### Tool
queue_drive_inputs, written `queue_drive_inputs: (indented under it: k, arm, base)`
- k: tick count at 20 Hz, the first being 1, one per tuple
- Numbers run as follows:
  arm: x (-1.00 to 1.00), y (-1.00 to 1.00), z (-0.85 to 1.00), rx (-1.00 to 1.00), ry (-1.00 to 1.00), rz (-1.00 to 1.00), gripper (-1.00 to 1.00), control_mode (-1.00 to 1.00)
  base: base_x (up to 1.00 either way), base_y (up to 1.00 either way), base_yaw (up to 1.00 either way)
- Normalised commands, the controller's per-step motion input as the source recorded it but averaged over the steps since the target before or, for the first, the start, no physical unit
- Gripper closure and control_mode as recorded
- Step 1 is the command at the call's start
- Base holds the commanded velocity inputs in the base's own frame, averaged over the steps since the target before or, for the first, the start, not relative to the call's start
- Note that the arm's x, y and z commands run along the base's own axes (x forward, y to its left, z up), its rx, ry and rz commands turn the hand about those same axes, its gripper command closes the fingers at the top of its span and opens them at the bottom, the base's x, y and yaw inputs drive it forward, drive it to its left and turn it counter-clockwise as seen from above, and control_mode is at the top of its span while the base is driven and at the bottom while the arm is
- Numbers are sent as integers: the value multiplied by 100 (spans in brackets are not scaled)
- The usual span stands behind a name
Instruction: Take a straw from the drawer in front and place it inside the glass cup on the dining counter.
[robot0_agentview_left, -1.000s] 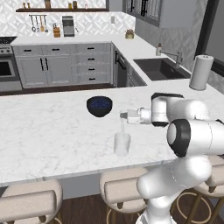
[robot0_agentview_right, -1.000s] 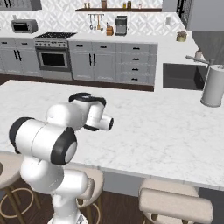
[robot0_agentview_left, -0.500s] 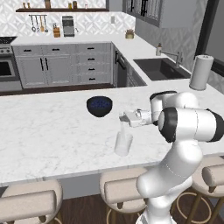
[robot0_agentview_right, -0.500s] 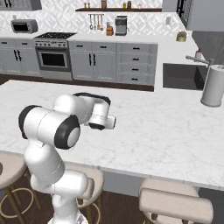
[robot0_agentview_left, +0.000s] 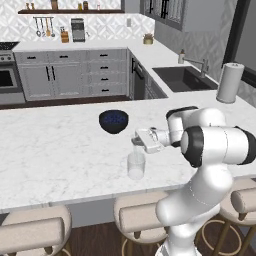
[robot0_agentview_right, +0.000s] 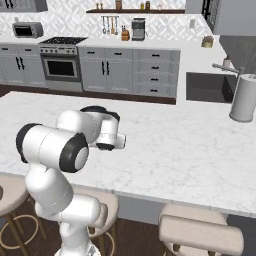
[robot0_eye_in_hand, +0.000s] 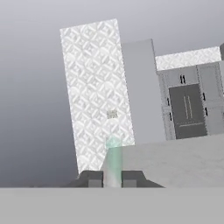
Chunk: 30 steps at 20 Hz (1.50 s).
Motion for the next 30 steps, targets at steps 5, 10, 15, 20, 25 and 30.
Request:
queue_drive_inputs:
  k: [5, 10, 15, 20, 25, 30]
  arm:
    - [-31, 1, 1, 0, -23, 0, 100, -100]
    - [-5, 0, 1, 0, -23, 0, 100, -100]
    - [0, 0, 0, 0, -7, 0, 100, -100]
    - [0, 0, -6, 0, 7, 0, 100, -100]
    - [-6, 0, -10, 0, 7, 1, 100, -100]
    - [-7, 0, -8, 0, 3, 1, 100, -100]
  base:
    - [0, 0, 0]
    - [0, 0, 0]
    - [0, 0, 0]
    - [0, 0, 0]
    - [0, 0, 0]
    - [0, 0, 0]
